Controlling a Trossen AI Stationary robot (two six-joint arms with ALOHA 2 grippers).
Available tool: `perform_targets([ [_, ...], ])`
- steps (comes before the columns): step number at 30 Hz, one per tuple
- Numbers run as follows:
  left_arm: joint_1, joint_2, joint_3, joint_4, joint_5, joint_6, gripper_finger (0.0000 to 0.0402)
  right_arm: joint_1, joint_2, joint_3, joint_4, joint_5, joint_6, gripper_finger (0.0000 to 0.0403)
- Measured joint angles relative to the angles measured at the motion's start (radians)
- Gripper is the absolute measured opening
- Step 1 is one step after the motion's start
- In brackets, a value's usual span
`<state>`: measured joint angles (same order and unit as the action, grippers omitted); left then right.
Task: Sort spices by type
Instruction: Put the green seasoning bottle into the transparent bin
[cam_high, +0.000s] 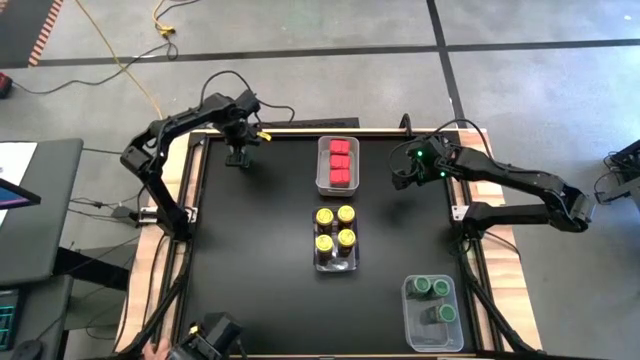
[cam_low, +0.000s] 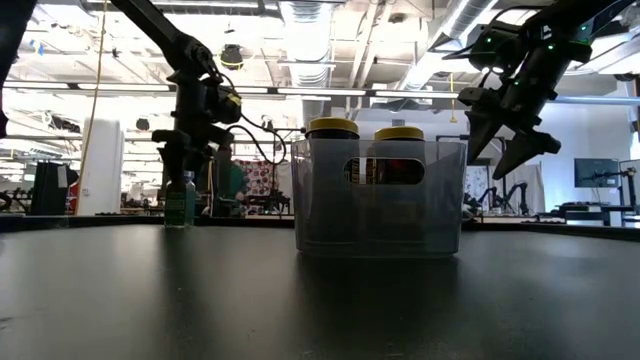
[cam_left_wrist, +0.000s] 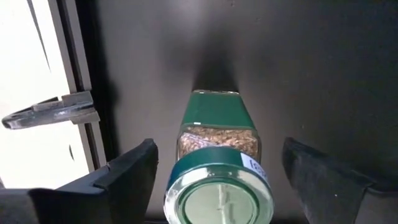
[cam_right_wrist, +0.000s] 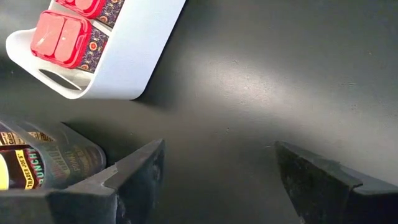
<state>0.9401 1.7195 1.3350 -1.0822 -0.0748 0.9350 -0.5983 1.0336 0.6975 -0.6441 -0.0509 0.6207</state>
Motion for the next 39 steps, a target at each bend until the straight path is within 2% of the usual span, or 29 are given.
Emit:
perform_targets([
  [7, 0.000, 0.010, 0.001, -0.001, 0.000, -0.016, 0.0311, 0.000, 0.000, 0.000, 0.002, 0.000, 0.016, 0.0326],
  [12, 0.000, 0.052, 0.001, -0.006, -0.001, -0.043, 0.0288, 0.000, 0.000, 0.000, 0.002, 0.000, 0.018, 0.0326],
  [23, 0.000, 0.055, 0.001, 0.009, -0.039, -0.021, 0.0193, 0.000, 0.000, 0.000, 0.002, 0.000, 0.037, 0.0326],
  [31, -0.002, 0.055, 0.001, 0.007, -0.050, -0.030, 0.0192, 0.000, 0.000, 0.000, 0.002, 0.044, 0.037, 0.0326],
  [39, -0.043, -0.011, 0.014, 0.004, -0.033, -0.256, 0.0192, 0.000, 0.000, 0.000, 0.000, 0.054, 0.060, 0.0326],
])
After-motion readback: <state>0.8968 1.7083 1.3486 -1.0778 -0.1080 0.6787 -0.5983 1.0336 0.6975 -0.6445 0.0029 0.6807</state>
